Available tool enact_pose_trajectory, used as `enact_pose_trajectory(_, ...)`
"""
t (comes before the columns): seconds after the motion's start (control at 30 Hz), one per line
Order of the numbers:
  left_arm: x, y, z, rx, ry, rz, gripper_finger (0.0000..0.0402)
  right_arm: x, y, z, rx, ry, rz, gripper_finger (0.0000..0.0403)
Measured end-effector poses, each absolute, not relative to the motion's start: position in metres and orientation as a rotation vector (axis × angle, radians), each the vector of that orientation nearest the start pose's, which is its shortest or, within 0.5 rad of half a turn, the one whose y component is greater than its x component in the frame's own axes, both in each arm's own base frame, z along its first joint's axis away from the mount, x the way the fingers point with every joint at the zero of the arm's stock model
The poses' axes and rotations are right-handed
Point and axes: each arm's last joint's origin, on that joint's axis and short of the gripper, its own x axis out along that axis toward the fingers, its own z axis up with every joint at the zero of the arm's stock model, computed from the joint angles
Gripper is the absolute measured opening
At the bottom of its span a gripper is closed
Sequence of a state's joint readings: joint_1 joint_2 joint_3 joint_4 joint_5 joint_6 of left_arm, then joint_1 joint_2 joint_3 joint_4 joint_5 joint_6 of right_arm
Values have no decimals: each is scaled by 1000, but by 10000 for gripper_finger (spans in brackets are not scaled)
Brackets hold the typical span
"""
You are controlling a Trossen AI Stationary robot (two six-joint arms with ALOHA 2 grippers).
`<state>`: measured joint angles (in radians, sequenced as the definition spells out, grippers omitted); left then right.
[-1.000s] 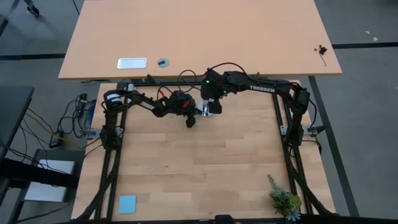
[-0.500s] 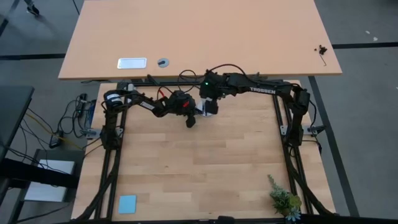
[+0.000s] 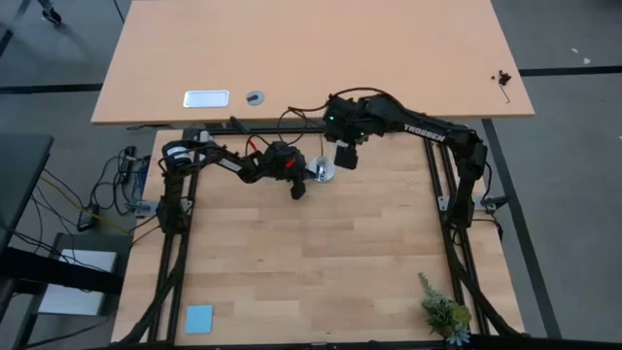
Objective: Screw lightbulb
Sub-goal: Remove the white lightbulb from the silver lamp
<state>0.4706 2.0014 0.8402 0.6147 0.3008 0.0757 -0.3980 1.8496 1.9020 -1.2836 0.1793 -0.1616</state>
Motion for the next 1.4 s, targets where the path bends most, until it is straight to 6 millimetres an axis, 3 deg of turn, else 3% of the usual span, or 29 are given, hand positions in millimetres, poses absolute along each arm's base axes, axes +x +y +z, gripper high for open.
enact_pose_trajectory(0.17,329,158,93,-132,512,147,5,326,-156,326,181,1328,-359,286)
enact_pose_trajectory(0.4,329,158,93,-131,509,147,5,317,-167,267,294,1349,-204,278)
enact_pose_trajectory(0.63,329,158,93,-125,509,160,5,307,-172,214,312,1273,-233,275)
enact_pose_trajectory(0.83,329,158,94,-121,500,165,5,308,-172,204,327,1190,-267,285)
enact_pose_trajectory(1.17,329,158,94,-121,499,168,5,308,-178,199,381,1177,-432,343)
enact_pose_trajectory(1.4,329,158,95,-118,496,172,5,309,-178,199,389,1173,-457,330)
